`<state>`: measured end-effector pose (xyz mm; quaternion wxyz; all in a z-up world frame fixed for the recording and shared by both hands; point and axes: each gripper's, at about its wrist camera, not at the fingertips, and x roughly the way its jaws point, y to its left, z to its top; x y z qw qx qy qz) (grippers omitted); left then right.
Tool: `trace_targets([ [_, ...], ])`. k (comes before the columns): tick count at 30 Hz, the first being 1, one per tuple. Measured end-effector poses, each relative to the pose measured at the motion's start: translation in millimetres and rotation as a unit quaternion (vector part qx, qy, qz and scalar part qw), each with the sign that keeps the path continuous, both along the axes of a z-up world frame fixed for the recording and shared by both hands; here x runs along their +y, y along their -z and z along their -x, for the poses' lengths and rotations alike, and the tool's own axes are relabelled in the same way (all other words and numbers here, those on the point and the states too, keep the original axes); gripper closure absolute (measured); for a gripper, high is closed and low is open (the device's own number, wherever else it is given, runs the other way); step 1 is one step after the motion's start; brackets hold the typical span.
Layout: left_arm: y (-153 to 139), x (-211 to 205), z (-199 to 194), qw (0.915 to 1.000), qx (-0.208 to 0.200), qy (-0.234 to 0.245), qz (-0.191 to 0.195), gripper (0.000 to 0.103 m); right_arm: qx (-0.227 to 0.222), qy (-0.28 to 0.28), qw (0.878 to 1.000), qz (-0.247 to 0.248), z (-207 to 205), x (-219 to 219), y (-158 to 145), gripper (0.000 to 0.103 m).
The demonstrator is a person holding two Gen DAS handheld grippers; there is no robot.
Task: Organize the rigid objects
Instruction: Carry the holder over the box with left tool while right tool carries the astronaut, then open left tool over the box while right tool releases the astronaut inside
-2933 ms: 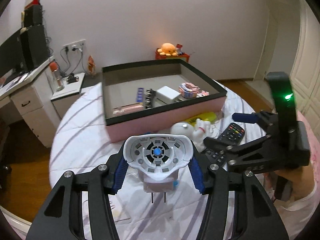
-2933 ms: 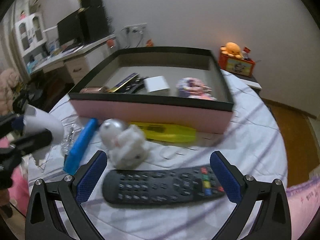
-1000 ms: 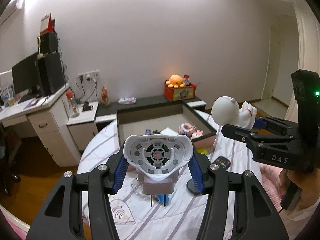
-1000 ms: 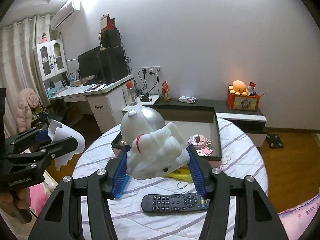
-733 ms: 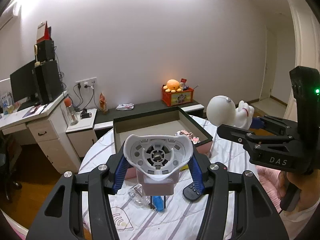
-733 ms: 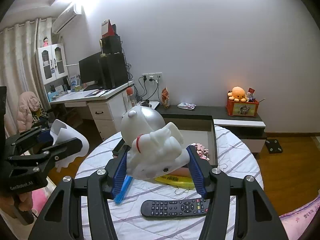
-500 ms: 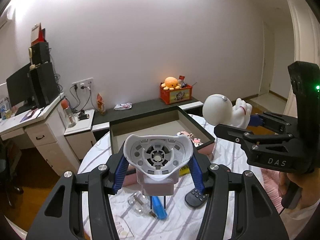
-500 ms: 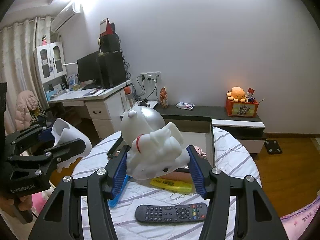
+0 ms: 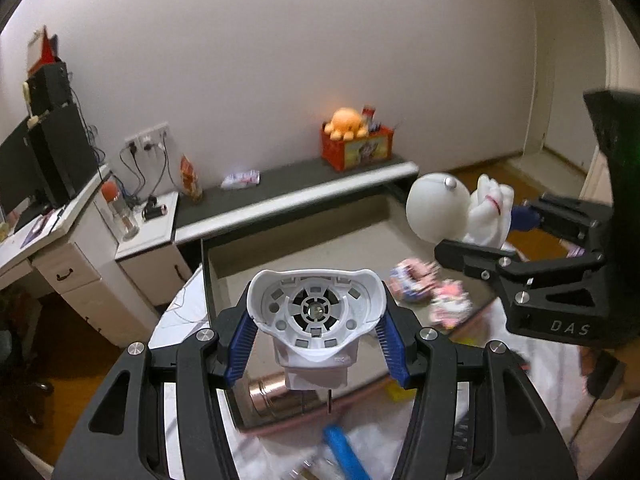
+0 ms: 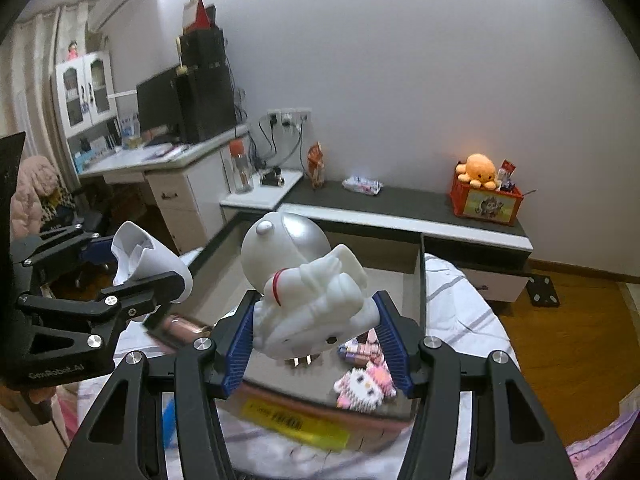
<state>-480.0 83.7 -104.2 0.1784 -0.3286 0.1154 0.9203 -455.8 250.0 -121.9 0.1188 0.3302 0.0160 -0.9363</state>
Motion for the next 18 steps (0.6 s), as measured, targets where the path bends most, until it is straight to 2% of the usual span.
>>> trace_targets([
  [4, 25.0, 2.2, 35.7, 0.9991, -0.041, -0.004, 0.007, 0.048, -0.044, -0.012, 0.999, -0.007, 38.4, -6.0, 22.6, 0.045],
  [7, 43.5, 4.1, 54.4, 0.9973, -0.065, -0.015, 0.032, 0.048, -0.076, -0.018, 0.997, -0.011, 61.2, -8.4, 41.5, 0.045],
  [10, 58.1, 2.4, 67.4, 0.9954, -0.086, -0.017, 0.037, 0.048, -0.107, -0.022, 0.994, -0.014, 76.6, -8.0, 58.3, 0.045],
  [14, 70.9, 0.5, 78.2, 0.9932, -0.105, -0.026, 0.043, 0.047, -0.135, -0.019, 0.99, -0.024, 86.9, -5.3, 75.2, 0.045],
  [18, 76.1, -0.2, 75.8, 0.9927, -0.105, -0.034, 0.048, 0.047, -0.14, -0.016, 0.99, -0.023, 87.3, -2.3, 79.9, 0.045],
])
